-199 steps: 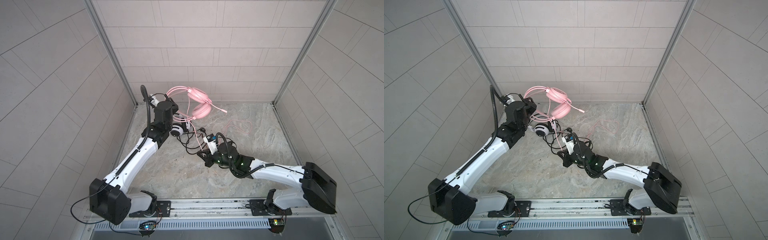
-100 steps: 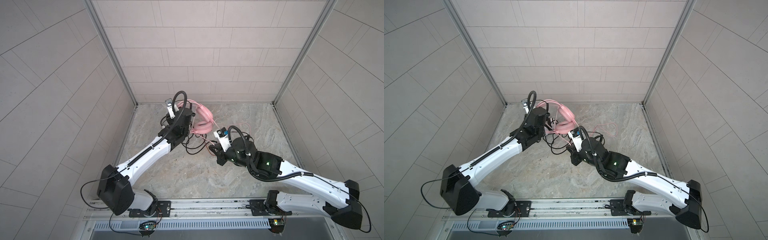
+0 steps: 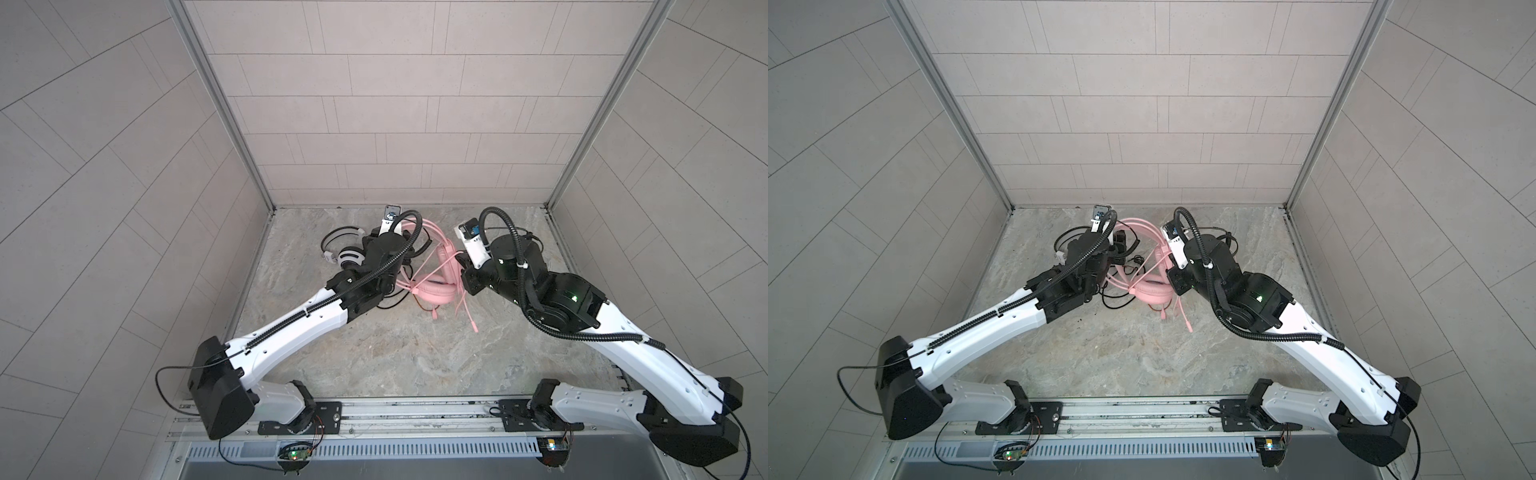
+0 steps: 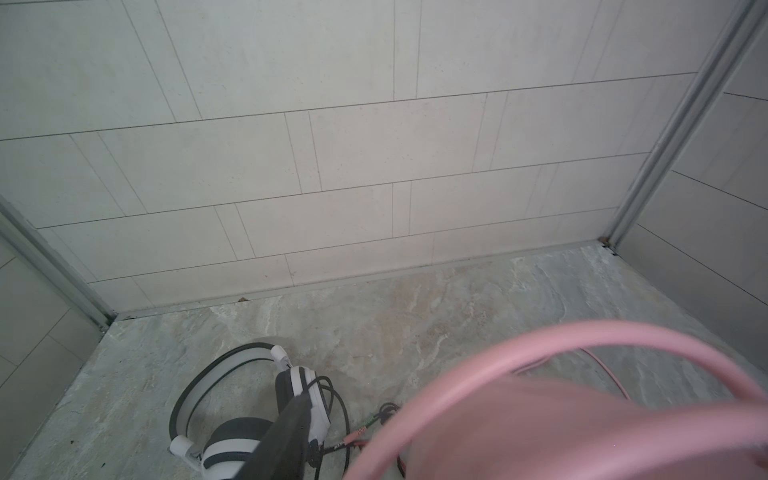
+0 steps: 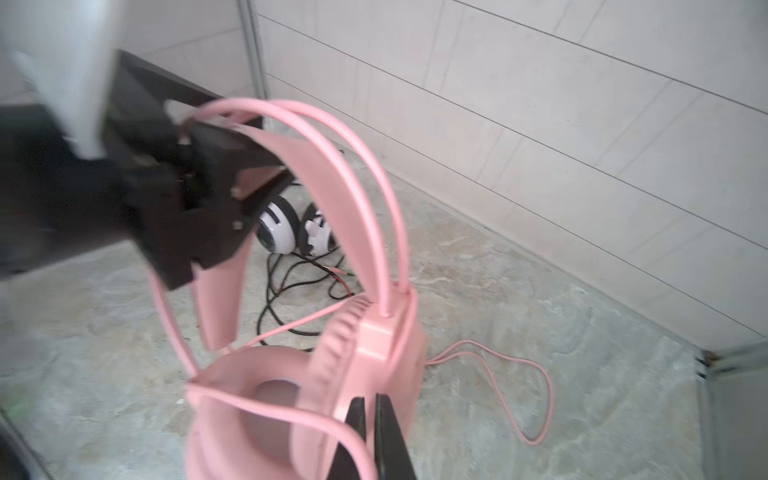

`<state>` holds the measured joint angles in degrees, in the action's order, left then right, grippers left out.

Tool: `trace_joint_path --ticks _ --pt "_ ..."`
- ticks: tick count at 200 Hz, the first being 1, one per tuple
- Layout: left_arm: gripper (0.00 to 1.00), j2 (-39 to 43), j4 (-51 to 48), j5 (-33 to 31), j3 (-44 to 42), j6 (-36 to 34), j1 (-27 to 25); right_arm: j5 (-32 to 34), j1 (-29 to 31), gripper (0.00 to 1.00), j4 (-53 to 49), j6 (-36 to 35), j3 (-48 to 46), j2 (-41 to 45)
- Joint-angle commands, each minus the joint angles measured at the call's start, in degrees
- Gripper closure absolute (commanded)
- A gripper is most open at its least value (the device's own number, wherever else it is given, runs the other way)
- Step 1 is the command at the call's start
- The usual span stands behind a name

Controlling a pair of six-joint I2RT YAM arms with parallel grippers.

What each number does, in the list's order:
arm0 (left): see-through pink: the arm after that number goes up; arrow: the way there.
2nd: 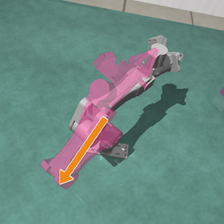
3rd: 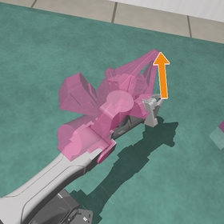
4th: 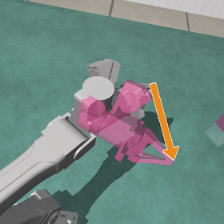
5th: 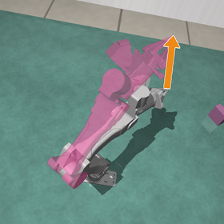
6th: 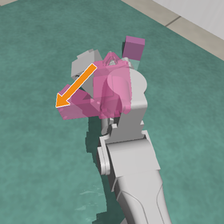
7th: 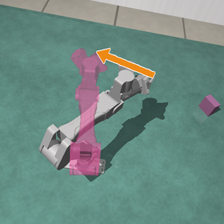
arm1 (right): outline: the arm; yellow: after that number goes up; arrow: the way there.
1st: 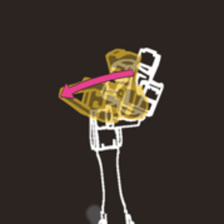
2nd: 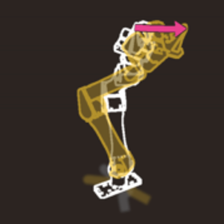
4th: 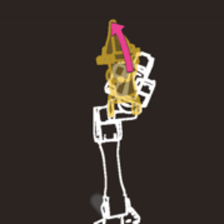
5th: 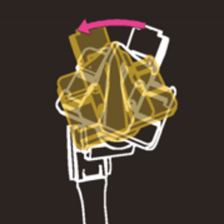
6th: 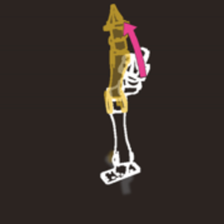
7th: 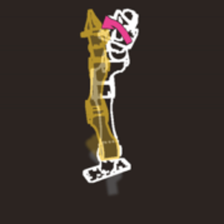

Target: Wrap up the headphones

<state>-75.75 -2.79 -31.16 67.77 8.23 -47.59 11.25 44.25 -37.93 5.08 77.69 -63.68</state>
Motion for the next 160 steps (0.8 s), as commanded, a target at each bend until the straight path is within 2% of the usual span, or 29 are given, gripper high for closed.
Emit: trace_joint_path --ticks 1,29,71,115,129,160 --pt "1.0 4.1 -9.9 9.1 -0.6 -1.7 0.6 5.8 -4.9 0.96 1.5 -4.2 2.6 -0.5" --pt "1.0 6.5 -14.1 15.3 -0.7 -5.1 0.6 5.5 -7.1 0.95 2.3 -4.9 2.6 -1.8" --pt "1.0 6.5 -16.8 22.6 -2.3 -4.7 0.9 6.3 -8.2 0.93 6.1 -4.5 0.5 -1.9" --pt "1.0 7.4 -16.2 25.5 -3.9 -5.4 1.1 5.1 -11.2 0.89 7.3 -4.2 0.7 -2.6" --pt "1.0 7.2 -17.4 26.1 -3.2 -5.2 1.2 4.3 -12.6 0.83 8.1 -3.9 0.4 -2.5" --pt "1.0 7.7 -16.9 28.8 -3.5 -5.0 1.4 -1.3 -16.0 0.85 9.0 -2.7 0.6 -3.4"
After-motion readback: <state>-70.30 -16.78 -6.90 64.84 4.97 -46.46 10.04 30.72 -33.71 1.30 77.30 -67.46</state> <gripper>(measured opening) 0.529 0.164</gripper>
